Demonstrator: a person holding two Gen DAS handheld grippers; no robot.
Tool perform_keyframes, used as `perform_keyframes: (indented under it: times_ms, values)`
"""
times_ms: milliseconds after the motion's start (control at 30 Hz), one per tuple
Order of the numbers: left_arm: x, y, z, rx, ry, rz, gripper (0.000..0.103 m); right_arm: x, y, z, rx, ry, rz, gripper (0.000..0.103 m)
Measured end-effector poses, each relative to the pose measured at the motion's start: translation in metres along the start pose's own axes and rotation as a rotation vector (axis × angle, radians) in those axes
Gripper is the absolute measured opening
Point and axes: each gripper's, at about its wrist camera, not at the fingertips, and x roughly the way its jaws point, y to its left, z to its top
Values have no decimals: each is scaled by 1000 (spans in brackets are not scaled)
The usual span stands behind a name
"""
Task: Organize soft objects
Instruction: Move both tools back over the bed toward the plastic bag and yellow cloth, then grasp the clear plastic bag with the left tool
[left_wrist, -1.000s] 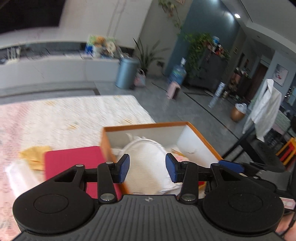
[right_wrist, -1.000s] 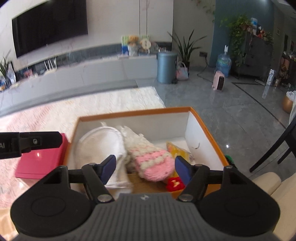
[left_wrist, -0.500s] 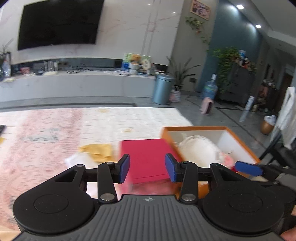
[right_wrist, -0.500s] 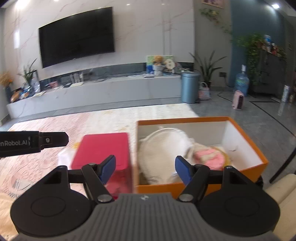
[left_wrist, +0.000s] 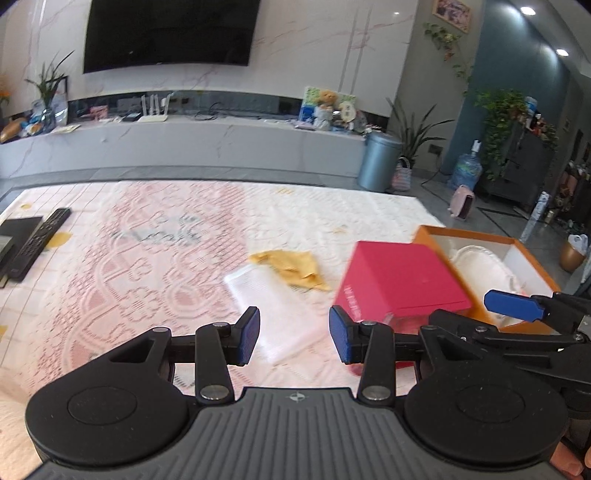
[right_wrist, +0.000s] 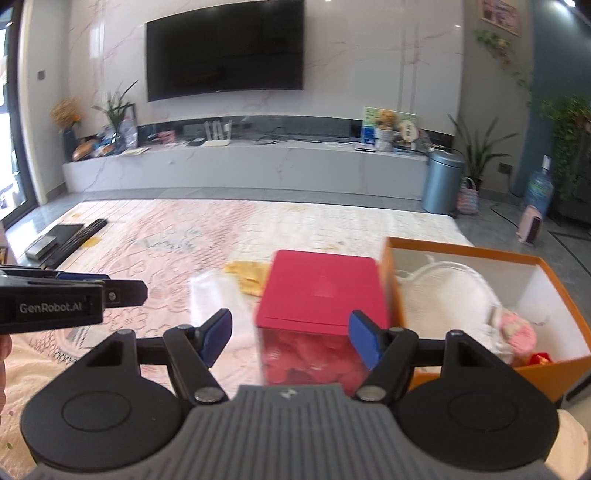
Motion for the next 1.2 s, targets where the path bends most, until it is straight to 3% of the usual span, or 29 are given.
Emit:
perform_keyframes:
  times_ms: [367,633,900,1033,1167,1200]
  values:
    - [14,51,-9,-64,57,60,47,48,49,5,-94,59,62,69]
    - [45,71,-3,-85,107,42,44,89,74,7,-159,120,78,68]
    - [81,86,-1,-108,161,27,44,134,84,9,-195,182,84,58]
    - [97,97,0,-176,196,-9,44,151,90,12,-248,172,68,57]
    - [111,96,6,-161,214,-12,48,168,87,17,-248,203,76,39]
    - [114,95,8,-155,218,-22,49,170,84,20,-249,202,74,38]
